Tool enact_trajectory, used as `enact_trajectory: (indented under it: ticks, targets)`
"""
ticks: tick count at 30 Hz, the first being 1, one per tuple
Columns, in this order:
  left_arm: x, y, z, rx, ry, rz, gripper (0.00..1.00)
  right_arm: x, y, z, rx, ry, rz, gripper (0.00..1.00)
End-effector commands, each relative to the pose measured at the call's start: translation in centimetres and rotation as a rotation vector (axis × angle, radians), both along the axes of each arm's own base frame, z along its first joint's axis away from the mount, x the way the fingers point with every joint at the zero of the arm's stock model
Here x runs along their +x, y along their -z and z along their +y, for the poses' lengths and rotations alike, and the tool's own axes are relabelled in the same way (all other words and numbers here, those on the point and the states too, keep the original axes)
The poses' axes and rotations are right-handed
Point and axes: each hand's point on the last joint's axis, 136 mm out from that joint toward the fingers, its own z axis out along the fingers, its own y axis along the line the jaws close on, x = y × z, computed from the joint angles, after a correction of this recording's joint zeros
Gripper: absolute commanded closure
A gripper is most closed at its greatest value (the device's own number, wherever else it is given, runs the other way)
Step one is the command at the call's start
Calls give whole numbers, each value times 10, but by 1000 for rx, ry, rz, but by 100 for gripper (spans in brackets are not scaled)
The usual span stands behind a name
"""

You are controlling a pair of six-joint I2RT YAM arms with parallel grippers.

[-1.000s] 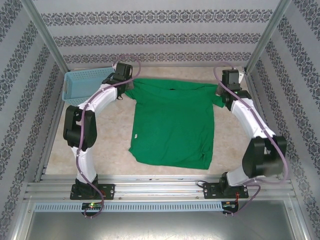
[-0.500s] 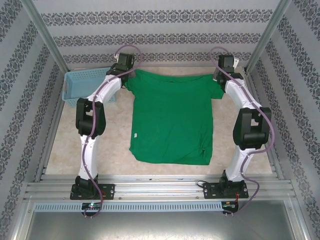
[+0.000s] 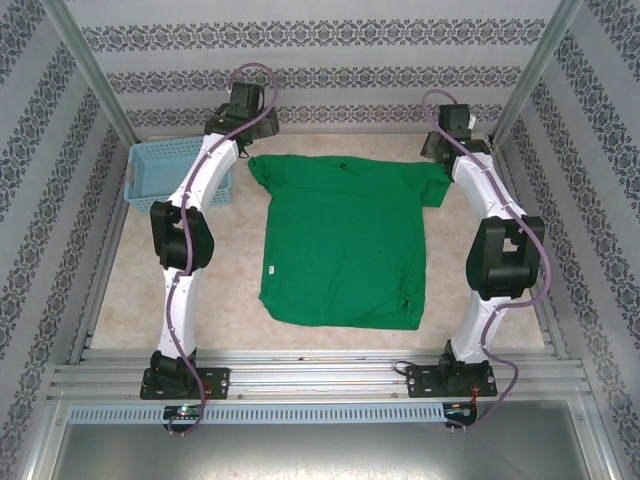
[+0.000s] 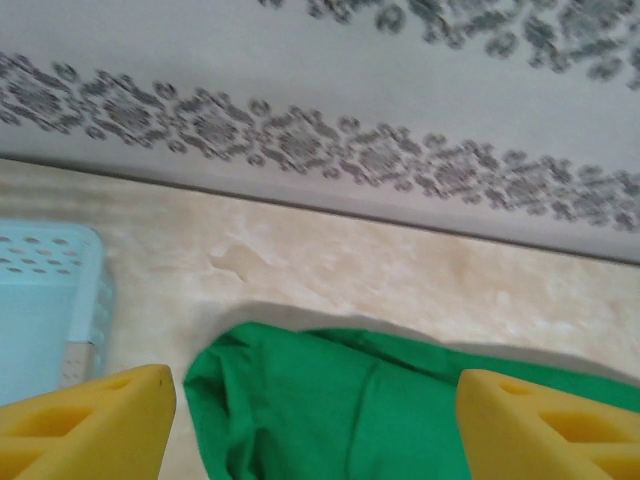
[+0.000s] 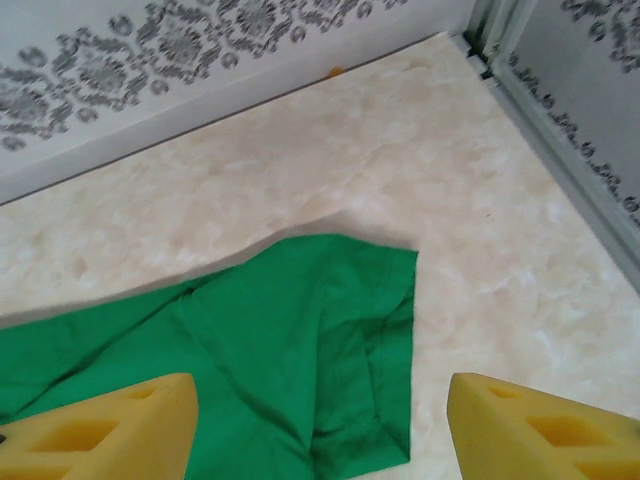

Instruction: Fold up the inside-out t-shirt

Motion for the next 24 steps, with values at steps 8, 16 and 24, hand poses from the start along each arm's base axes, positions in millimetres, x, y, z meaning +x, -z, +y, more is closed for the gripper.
enact_trajectory:
  ticks: [8, 16, 24]
  targets:
    - [-104, 81, -87, -77, 192, 246, 28, -93, 75, 78, 238, -107, 208, 33]
    - [-169, 149, -102, -154, 224, 366, 31, -161, 150, 96, 401, -50, 382, 34]
    - [-178, 201, -92, -160, 141, 455, 32, -143, 177, 79, 367, 70, 425, 38]
